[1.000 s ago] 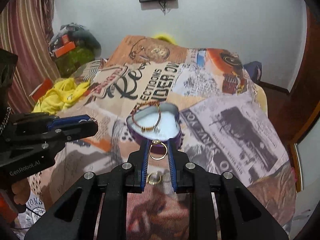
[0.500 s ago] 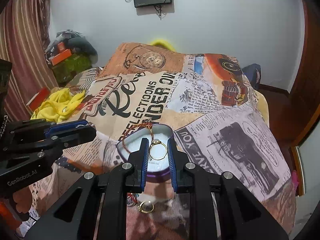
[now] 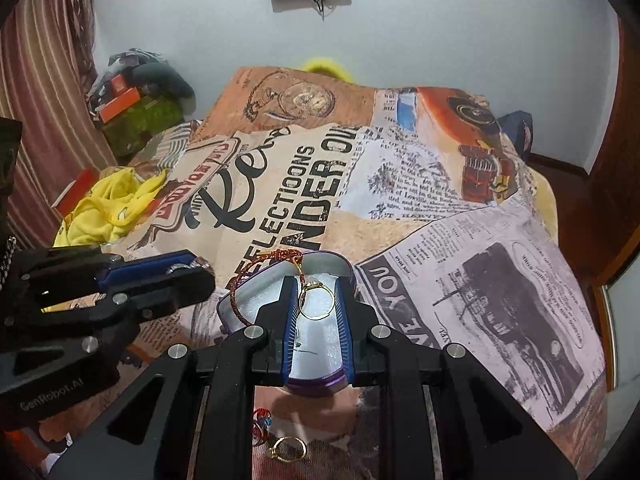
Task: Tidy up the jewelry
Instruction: 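Drop the gold ring into the tin with the right gripper while the left drops the silver charm in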
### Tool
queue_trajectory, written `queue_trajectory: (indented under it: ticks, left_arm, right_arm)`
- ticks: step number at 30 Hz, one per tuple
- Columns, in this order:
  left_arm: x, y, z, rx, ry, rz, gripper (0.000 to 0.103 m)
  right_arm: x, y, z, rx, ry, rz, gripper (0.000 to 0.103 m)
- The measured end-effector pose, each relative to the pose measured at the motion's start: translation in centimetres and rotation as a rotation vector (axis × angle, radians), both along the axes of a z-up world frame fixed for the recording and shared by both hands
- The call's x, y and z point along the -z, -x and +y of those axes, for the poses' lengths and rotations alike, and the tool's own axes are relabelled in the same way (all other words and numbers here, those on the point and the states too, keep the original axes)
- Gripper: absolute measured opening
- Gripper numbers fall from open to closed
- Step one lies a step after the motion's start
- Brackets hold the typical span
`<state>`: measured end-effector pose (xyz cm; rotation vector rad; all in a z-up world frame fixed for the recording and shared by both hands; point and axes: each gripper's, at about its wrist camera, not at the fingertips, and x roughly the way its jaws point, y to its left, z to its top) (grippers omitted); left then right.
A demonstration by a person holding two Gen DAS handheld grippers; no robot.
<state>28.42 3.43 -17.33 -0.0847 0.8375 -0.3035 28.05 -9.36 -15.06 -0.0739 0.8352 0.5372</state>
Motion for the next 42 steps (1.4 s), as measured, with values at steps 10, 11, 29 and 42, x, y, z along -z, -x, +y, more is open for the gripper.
queue_trajectory:
  ticks: [10, 11, 29, 42]
  left_arm:
    - [1.4, -1.3, 0.3, 0.007, 0.035, 0.054, 0.013]
    - [1.4, -1.4, 0.3, 0.008, 0.038, 0.055, 0.013]
    - [-1.1, 0.7, 1.0, -0.032, 0.009, -0.001, 0.014]
    - [-3.3, 3.8, 1.0, -0.052, -0.019, -0.030, 0.026]
  right_arm:
    - [1.0, -0.8, 0.6, -0.017, 0.010, 0.048, 0.017]
    - [1.0, -0.8, 0.6, -0.019, 0.010, 0.049, 0.017]
    - [-0.4, 0.6, 0.7, -0.017, 0.042, -0.012, 0.035]
    - [-2.3, 3.2, -1.7, 0.025, 0.048, -0.046, 0.035]
